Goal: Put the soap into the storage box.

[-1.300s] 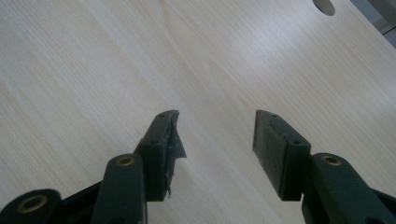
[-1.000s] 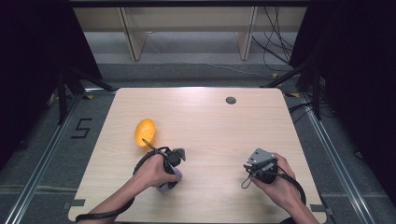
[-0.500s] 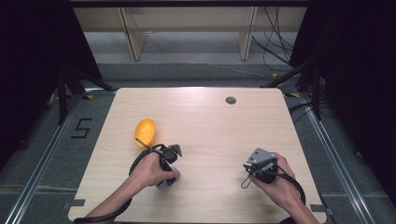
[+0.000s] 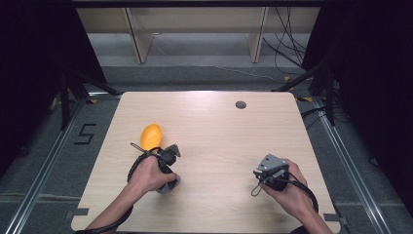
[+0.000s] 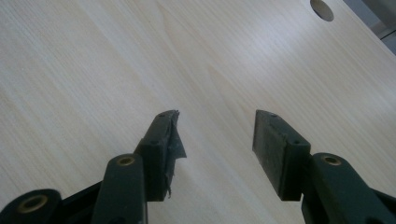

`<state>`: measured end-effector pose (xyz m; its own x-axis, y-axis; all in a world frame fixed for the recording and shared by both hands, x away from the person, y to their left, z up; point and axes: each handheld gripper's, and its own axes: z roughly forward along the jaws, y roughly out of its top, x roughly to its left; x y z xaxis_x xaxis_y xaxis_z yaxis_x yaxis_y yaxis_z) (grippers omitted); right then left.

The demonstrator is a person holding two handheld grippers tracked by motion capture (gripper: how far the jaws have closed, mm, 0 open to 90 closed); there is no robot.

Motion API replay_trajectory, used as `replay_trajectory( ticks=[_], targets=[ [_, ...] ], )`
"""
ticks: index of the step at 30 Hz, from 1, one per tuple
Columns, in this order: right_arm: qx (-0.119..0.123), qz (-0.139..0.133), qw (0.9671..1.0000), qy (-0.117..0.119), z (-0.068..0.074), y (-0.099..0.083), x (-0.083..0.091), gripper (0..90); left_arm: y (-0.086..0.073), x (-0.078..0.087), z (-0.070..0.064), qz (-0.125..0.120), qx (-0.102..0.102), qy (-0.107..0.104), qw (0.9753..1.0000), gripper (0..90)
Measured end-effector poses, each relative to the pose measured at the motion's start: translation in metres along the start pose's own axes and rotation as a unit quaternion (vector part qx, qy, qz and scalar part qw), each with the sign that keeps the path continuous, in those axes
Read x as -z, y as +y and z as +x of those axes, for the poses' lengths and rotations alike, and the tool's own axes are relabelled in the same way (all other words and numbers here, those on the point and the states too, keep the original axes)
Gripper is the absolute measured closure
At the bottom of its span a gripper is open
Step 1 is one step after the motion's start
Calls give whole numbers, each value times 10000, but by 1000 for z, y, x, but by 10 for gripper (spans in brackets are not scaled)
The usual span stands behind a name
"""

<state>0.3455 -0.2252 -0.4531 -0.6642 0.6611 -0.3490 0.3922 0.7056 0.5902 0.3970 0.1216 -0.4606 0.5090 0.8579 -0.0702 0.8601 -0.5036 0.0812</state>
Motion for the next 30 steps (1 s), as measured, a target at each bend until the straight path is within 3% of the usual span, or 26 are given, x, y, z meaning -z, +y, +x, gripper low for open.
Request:
replay_trajectory(
  ticks=[9, 14, 15, 18, 19, 21, 22, 24, 25, 30],
  targets=[
    [1, 11, 10000, 22, 0, 0, 1, 507, -1, 6, 9, 0, 182, -41, 9998, 481],
    [6, 9, 10000, 21, 0, 0, 0, 507, -1, 10, 13, -157, 335, -52, 9993, 480],
    [59, -12, 10000, 20, 0, 1, 0, 507, -1, 13, 15, -44, 287, -40, 9996, 480],
    [53, -7, 10000, 22, 0, 1, 0, 506, -1, 15, 15, -165, 377, -9, 9992, 481],
    [54, -7, 10000, 25, 0, 1, 0, 507, 0, 17, 15, -84, 369, 0, 9993, 480],
    [69, -7, 10000, 25, 0, 1, 0, 507, 0, 18, 16, -178, 414, -17, 9990, 480],
    [57, -1, 10000, 30, 0, 1, 0, 507, 1, 20, 16, -80, 401, -15, 9992, 481],
    [71, -5, 10000, 28, -1, 1, 0, 507, 1, 21, 16, -185, 453, 12, 9988, 480],
    [67, -5, 10000, 28, 0, 1, 0, 507, 1, 23, 17, -98, 454, -14, 9989, 480],
    [99, -49, 9999, 3, -1, 1, -1, 507, 2, 29, 21, -166, 537, -28, 9984, 481]
  ],
)
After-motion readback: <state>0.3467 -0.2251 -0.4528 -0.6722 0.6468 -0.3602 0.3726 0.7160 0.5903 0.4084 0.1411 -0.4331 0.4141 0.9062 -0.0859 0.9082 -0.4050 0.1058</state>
